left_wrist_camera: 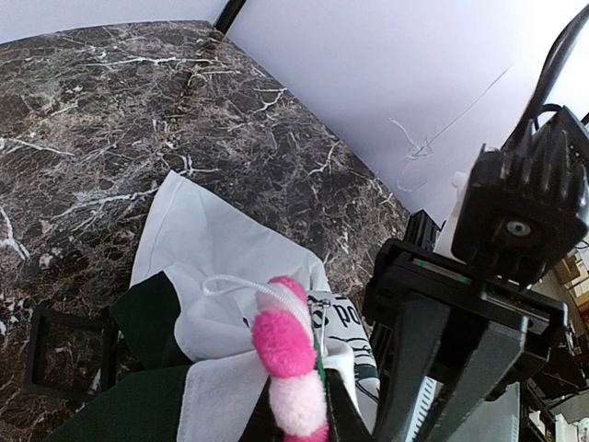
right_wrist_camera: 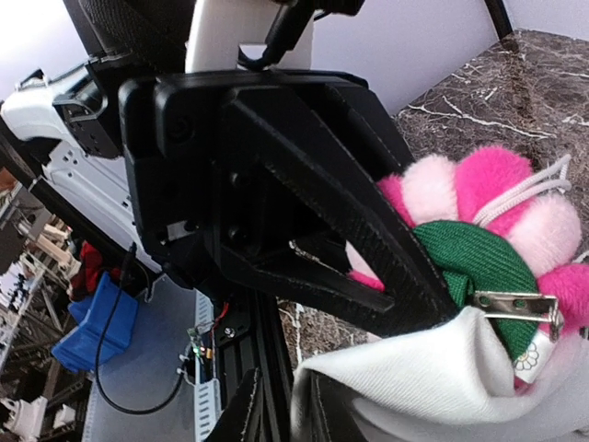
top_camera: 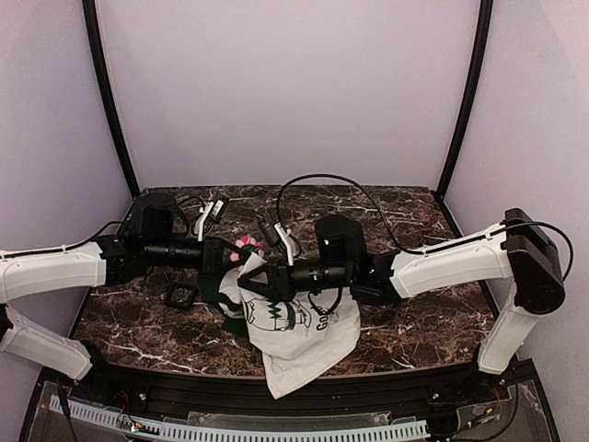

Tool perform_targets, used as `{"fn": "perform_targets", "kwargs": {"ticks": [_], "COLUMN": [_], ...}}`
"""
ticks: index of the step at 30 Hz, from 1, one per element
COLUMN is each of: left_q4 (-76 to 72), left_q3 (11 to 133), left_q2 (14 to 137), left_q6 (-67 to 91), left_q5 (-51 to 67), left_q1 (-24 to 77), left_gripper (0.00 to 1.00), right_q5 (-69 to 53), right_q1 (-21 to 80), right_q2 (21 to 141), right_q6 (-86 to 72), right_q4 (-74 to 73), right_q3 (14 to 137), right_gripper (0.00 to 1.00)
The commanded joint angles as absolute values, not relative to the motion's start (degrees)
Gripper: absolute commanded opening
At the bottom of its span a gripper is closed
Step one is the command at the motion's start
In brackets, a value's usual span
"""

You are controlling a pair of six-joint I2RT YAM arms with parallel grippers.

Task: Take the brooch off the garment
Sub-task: Open the brooch on the crumpled clothing.

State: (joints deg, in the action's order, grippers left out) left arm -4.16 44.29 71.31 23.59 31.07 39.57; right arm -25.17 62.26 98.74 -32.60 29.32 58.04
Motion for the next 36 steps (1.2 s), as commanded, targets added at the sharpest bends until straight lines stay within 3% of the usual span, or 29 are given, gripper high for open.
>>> {"fn": "perform_targets", "kwargs": {"ticks": [1, 6, 11, 26, 36], "left_q4": [-11.9, -18.6, -23.1, -31.4, -35.0], "left_q3": [42.5, 41.5, 41.3, 39.7, 38.9], "left_q2": [68.8, 68.5, 69.2, 69.1, 69.6], "left_q6": [25.2, 26.9, 28.7, 34.0, 36.1], "left_q5": [32.7, 35.1, 38.7, 47.0, 49.8], "left_q1": [39.2, 39.2, 39.2, 39.2, 39.2], "left_gripper": [0.01, 0.01, 0.01, 0.01, 0.01], "right_q5": [-20.3, -11.5, -6.6, -21.0, -26.4], "right_q1": [63.5, 63.4, 61.6, 55.9, 55.7], "right_q2": [93.0, 85.2, 79.8, 82.5, 86.4], "right_q6": [-29.2, -26.8, -26.8, -31.9, -34.6], "right_q4": [26.4, 20.6, 17.1, 27.1, 31.3], "right_q3": [58.6, 56.2, 55.0, 55.0, 58.0], "right_gripper": [0.35, 0.72, 0.91, 0.97, 0.88]}}
